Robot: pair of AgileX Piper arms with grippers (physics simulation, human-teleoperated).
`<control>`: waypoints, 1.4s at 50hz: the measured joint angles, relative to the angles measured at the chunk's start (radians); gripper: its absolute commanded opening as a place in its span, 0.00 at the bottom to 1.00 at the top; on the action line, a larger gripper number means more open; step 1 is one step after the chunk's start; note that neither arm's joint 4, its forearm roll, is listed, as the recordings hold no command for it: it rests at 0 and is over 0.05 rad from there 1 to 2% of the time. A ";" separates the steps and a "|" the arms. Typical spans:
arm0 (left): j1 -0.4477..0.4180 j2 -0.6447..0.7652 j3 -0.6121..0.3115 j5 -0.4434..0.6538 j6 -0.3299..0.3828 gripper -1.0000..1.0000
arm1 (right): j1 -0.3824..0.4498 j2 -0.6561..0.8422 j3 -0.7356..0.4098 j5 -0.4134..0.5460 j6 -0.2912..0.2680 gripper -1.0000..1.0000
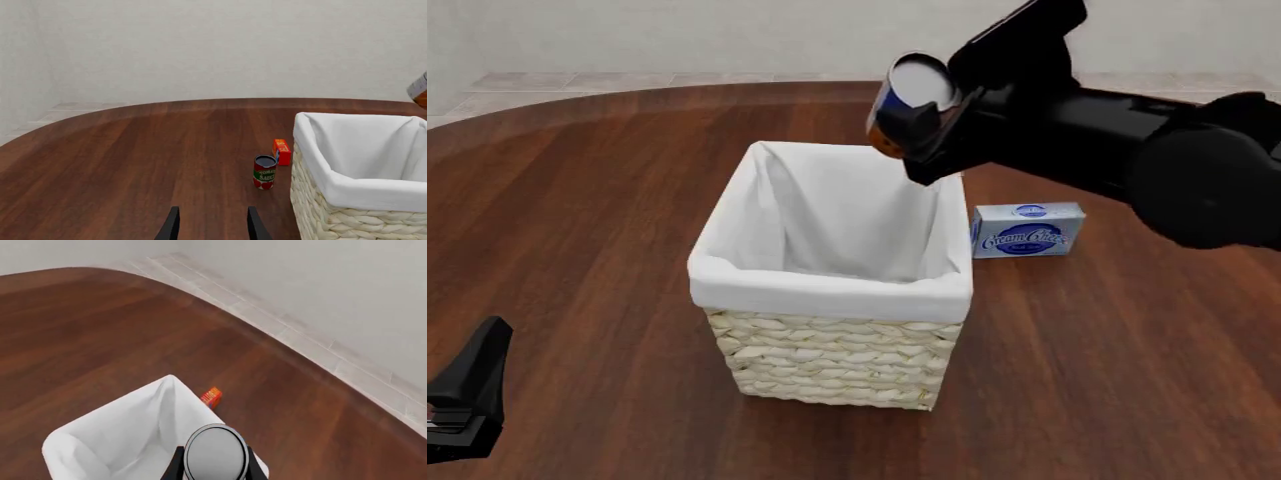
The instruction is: Pick up the alphabet soup and put it in the basket.
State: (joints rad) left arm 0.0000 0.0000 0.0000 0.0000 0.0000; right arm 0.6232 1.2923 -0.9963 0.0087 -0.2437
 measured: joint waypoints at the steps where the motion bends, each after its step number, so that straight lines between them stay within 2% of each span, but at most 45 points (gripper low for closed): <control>1: 0.000 0.000 0.000 0.000 0.000 1.00 | 0.005 0.005 -0.005 0.002 0.000 0.00; 17: 0.000 0.000 0.000 0.000 0.000 1.00 | 0.071 0.109 -0.088 0.057 0.012 0.00; 33: 0.000 0.000 0.000 0.000 0.000 1.00 | 0.101 0.218 -0.155 0.122 0.009 0.00; 70: 0.000 0.000 0.000 0.000 0.000 1.00 | 0.101 0.319 -0.153 0.194 -0.032 0.00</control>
State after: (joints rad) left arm 0.0000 0.0000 0.0000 0.0000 0.0000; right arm 0.7237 1.6113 -1.1493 0.2028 -0.2757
